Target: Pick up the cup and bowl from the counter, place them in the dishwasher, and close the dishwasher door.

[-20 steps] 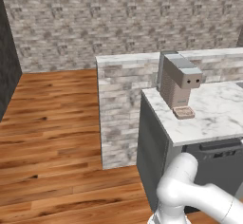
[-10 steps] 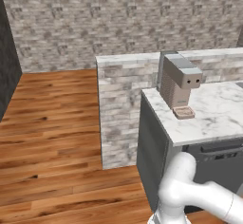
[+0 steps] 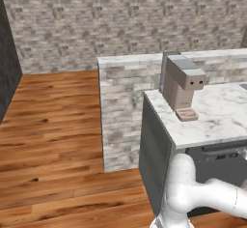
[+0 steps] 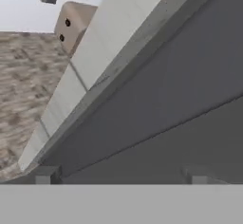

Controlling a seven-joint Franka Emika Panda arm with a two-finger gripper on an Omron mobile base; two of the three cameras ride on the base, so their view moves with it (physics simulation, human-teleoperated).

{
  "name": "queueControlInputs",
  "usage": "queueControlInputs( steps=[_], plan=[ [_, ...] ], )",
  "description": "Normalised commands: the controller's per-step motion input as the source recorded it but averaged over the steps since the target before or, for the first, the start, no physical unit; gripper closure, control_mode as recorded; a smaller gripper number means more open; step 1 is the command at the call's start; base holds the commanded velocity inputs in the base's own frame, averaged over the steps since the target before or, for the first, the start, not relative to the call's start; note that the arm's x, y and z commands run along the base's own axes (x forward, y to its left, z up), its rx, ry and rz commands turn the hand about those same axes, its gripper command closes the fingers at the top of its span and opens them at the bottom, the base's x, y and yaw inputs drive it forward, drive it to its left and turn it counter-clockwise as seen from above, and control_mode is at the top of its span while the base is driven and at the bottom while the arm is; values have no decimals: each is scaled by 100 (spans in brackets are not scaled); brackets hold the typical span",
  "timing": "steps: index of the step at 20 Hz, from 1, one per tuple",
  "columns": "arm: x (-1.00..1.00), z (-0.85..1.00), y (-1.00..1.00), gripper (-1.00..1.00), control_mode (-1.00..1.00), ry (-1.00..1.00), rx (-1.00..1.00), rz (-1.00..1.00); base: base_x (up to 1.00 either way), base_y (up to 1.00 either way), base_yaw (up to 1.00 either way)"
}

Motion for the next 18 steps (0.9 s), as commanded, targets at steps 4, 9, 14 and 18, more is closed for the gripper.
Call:
queueControlInputs(
  steps=[4, 9, 14, 18],
  plan=[
    [76, -100, 0, -100, -100, -45, -33, 37, 0, 0, 0],
    [57, -100, 0, -100, -100, -47, -29, 35, 0, 0, 0],
    [33, -100, 0, -100, -100, -48, -26, 31, 0, 0, 0],
    [21, -100, 0, -100, -100, -46, -21, 20, 0, 0, 0]
  ],
)
